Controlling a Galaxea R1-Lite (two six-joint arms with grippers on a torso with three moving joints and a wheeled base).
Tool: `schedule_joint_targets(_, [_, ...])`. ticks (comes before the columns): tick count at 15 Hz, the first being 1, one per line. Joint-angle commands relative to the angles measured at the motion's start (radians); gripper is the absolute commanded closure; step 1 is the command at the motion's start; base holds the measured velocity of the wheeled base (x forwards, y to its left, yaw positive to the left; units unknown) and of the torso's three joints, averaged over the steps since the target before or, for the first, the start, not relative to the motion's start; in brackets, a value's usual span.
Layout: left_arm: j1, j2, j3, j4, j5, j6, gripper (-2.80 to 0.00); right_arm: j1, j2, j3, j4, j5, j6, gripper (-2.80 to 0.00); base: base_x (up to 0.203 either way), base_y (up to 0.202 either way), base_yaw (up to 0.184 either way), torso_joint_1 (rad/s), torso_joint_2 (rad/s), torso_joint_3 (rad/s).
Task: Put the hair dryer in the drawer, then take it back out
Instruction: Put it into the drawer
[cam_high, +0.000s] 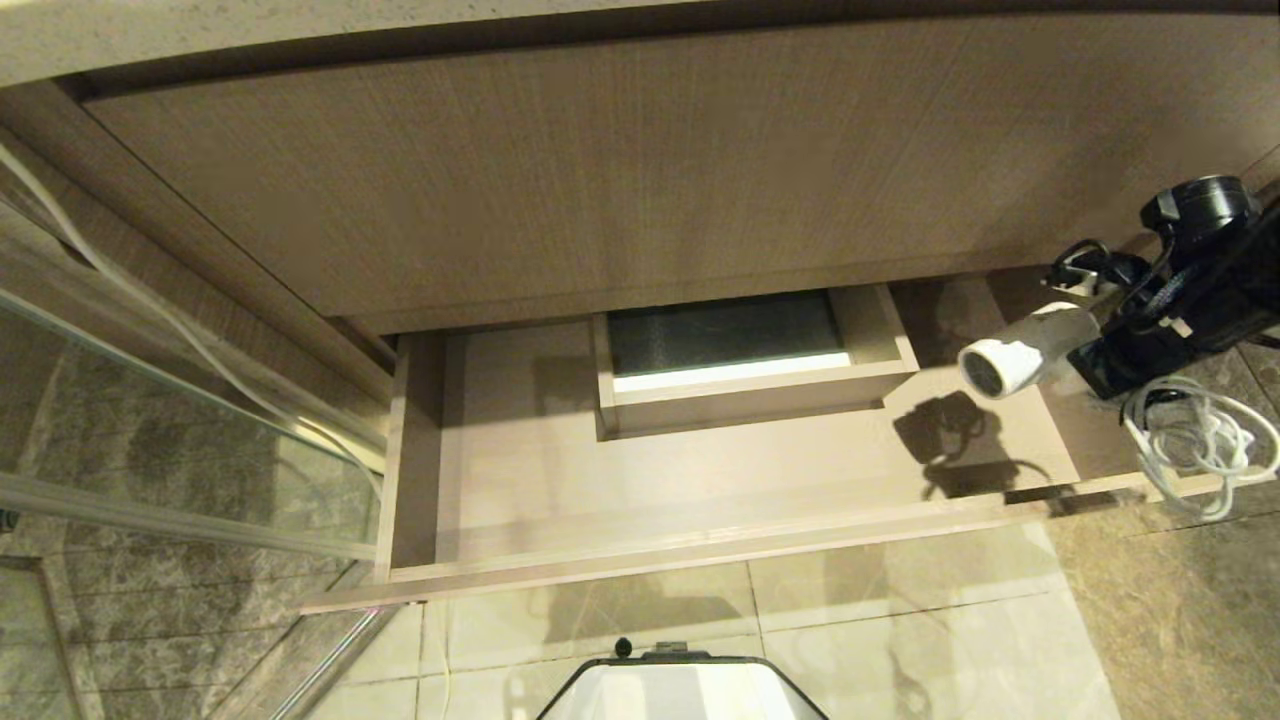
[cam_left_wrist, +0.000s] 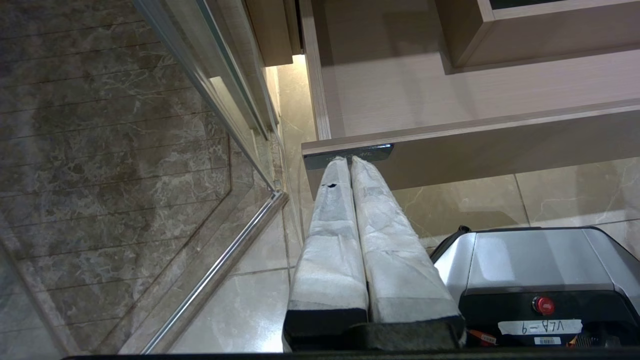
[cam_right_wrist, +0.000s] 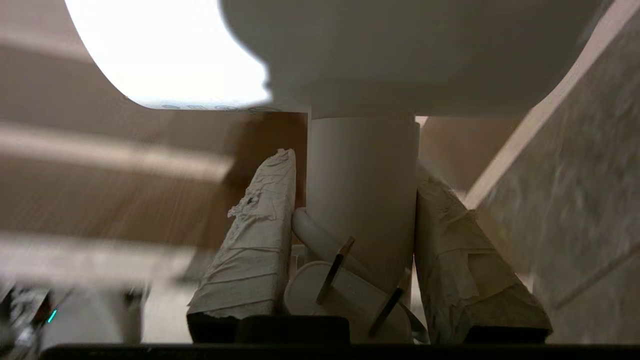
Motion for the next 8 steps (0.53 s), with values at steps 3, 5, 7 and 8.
schedule_joint_targets(3, [0.000, 0.000, -0.001, 0.001, 0.000, 0.000, 0.00, 0.001, 0.123, -0.003, -0.147, -0.003, -0.004, 0.00, 0.000, 0.000, 0.000, 0.000, 0.00, 0.000])
schedule_joint_targets(5, [0.000, 0.000, 0.000, 0.000, 0.000, 0.000, 0.00, 0.001, 0.160, -0.012, -0.215, -0.003, -0.004, 0.00, 0.000, 0.000, 0.000, 0.000, 0.00, 0.000])
schedule_joint_targets(7, [0.000, 0.000, -0.001, 0.000, 0.000, 0.000, 0.00, 0.001, 0.202, -0.042, -0.260, -0.003, -0.004, 0.00, 0.000, 0.000, 0.000, 0.000, 0.00, 0.000])
schedule_joint_targets(8, [0.000, 0.000, -0.001, 0.001, 0.000, 0.000, 0.00, 0.001, 0.216, -0.052, -0.279, -0.003, -0.004, 0.00, 0.000, 0.000, 0.000, 0.000, 0.00, 0.000])
